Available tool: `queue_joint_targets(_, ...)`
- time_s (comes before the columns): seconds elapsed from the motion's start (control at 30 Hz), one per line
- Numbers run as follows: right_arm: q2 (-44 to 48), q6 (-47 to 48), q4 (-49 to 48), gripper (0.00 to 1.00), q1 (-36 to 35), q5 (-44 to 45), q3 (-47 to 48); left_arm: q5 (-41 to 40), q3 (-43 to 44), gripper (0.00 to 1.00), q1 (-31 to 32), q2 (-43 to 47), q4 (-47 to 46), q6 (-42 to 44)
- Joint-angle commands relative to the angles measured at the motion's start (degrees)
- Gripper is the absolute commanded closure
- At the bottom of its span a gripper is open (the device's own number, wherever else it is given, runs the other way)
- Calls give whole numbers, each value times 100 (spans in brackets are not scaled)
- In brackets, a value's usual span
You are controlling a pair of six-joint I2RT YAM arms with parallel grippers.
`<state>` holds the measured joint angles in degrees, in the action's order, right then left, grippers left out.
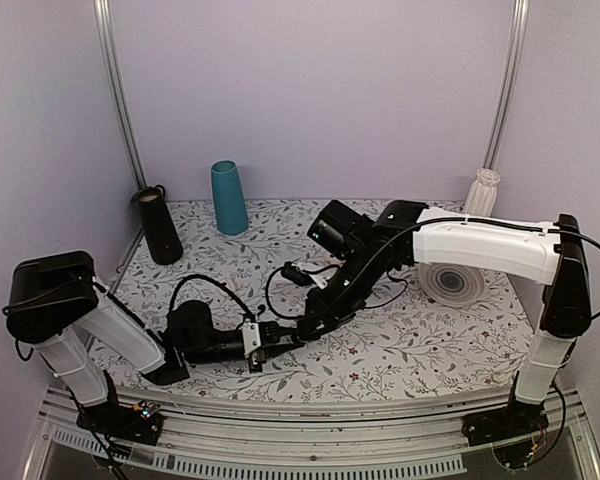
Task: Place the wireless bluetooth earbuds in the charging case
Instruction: Insert the left earbud into the left side groove of the charging case.
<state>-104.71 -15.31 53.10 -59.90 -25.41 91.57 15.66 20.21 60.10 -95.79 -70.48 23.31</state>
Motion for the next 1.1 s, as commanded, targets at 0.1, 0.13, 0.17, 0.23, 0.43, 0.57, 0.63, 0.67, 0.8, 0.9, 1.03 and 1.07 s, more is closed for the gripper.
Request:
queue_joint_targets(0.1, -237, -341, -375, 87, 30, 12, 203, -30, 186, 100, 186, -106, -1070, -277)
queue_joint_targets(0.13, -238, -369, -371, 87, 38, 11, 203, -44, 202, 100, 187, -106, -1073, -285)
queue_joint_targets(0.17, -235, -381, -374, 87, 47, 10, 210, -47, 212, 100, 180, -119, -1059, -291)
queue_joint_targets(0.23, -247, -440, -362, 87, 65, 10, 227, -44, 236, 100, 184, -143, -1063, -312)
queue_joint_targets(0.43, -307, -545, -248, 86, 108, 3, 313, -82, 310, 100, 182, -299, -1228, -409)
queue_joint_targets(0.57, -327, -619, -208, 84, 142, 19, 343, -167, 378, 100, 186, -405, -1276, -502)
queue_joint_targets(0.63, -346, -645, -184, 82, 153, 31, 367, -192, 420, 100, 180, -456, -1306, -561)
queue_joint_targets(0.67, -353, -660, -173, 82, 158, 35, 382, -201, 430, 100, 182, -479, -1334, -580)
queue_joint_targets(0.8, -375, -708, -125, 82, 184, 88, 432, -239, 448, 100, 186, -558, -1420, -652)
queue_joint_targets(0.9, -375, -740, -117, 75, 198, 106, 441, -237, 458, 100, 185, -601, -1452, -700)
queue_joint_targets(1.03, -375, -763, -100, 71, 213, 122, 449, -239, 485, 100, 174, -655, -1477, -746)
queue_joint_targets(1.07, -375, -763, -105, 71, 209, 128, 453, -239, 491, 100, 176, -659, -1485, -750)
